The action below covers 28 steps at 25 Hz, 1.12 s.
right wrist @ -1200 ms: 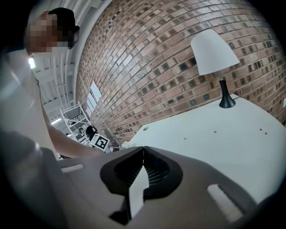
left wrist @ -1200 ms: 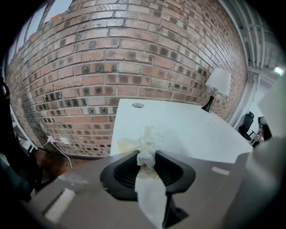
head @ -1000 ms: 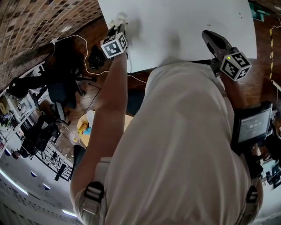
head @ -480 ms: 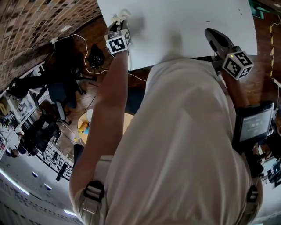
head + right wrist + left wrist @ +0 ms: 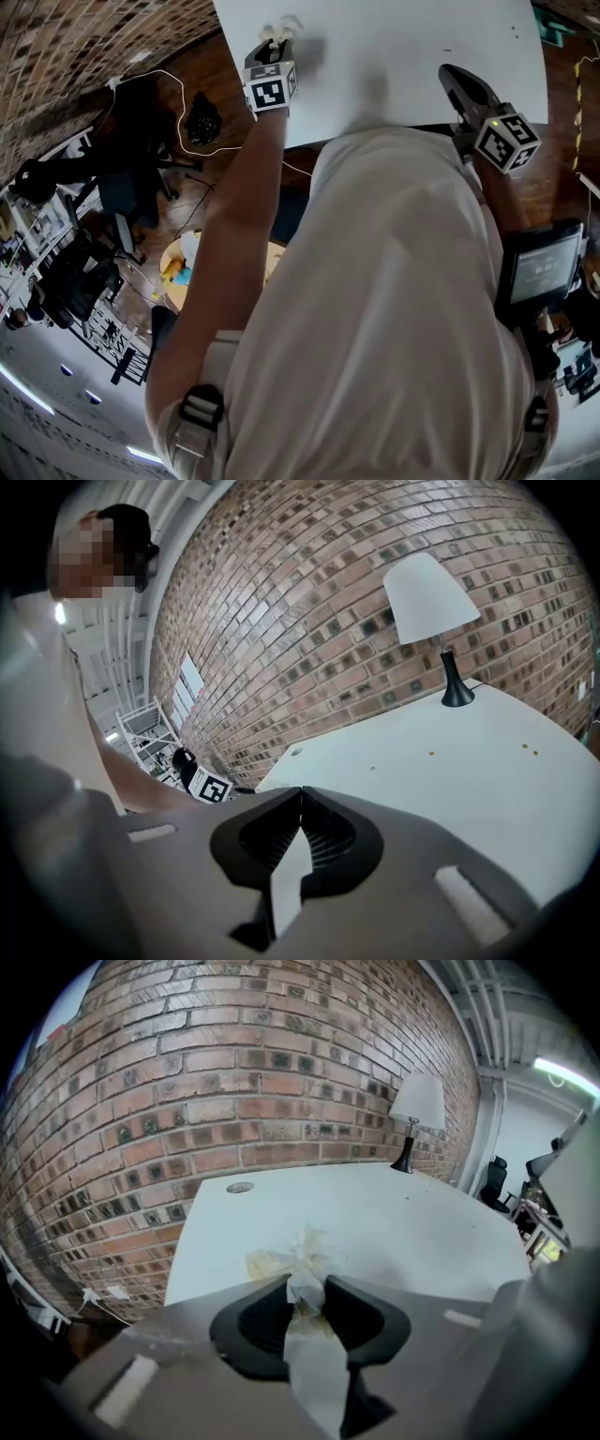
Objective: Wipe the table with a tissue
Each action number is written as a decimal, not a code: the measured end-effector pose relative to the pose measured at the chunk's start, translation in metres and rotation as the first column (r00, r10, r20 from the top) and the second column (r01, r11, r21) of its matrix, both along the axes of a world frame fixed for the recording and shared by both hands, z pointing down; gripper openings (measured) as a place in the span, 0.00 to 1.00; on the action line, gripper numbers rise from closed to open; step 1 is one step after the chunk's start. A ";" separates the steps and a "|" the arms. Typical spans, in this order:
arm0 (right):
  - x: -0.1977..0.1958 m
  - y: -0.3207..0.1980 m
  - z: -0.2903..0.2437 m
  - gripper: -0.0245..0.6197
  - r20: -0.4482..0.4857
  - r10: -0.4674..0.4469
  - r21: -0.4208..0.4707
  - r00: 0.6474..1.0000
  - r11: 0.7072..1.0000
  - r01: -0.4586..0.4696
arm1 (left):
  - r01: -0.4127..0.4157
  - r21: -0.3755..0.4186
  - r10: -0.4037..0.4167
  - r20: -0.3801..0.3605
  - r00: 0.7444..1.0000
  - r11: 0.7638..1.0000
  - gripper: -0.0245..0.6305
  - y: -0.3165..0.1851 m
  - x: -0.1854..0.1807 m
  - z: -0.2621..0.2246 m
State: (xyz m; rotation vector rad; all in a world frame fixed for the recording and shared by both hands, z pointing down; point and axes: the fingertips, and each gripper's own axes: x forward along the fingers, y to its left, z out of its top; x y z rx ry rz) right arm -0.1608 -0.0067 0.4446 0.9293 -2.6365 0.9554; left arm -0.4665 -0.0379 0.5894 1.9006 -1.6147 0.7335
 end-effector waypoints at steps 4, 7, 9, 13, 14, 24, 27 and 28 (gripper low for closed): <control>0.003 -0.001 -0.002 0.05 0.005 0.014 0.000 1.000 1.000 -0.014 | -0.177 -0.047 0.166 -0.176 0.970 0.983 0.21 0.014 0.060 -0.006; 0.001 -0.002 -0.007 0.05 0.008 0.023 0.007 1.000 1.000 -0.024 | -0.276 -0.031 0.259 -0.254 0.932 0.961 0.21 0.031 0.109 -0.012; 0.000 -0.002 -0.009 0.05 0.009 0.027 0.011 1.000 1.000 -0.027 | -0.267 0.007 0.257 -0.295 0.920 0.964 0.21 0.037 0.127 -0.021; 0.006 0.001 -0.005 0.05 0.005 0.047 0.003 0.999 0.999 -0.047 | -0.267 0.079 0.277 -0.372 0.886 0.961 0.22 0.052 0.152 -0.042; 0.007 0.001 -0.005 0.05 0.006 0.055 -0.002 0.998 0.998 -0.055 | -0.280 0.089 0.293 -0.383 0.876 0.956 0.22 0.057 0.157 -0.046; 0.011 -0.001 -0.009 0.05 -0.007 0.107 0.002 0.994 0.994 -0.107 | -0.289 0.104 0.305 -0.413 0.858 0.952 0.22 0.065 0.154 -0.050; 0.015 -0.002 -0.008 0.05 -0.004 0.106 -0.001 0.994 0.994 -0.106 | -0.279 0.111 0.300 -0.409 0.862 0.954 0.22 0.059 0.154 -0.055; 0.017 -0.002 -0.007 0.05 -0.003 0.106 -0.002 0.994 0.994 -0.106 | -0.277 0.115 0.299 -0.409 0.862 0.954 0.22 0.058 0.156 -0.056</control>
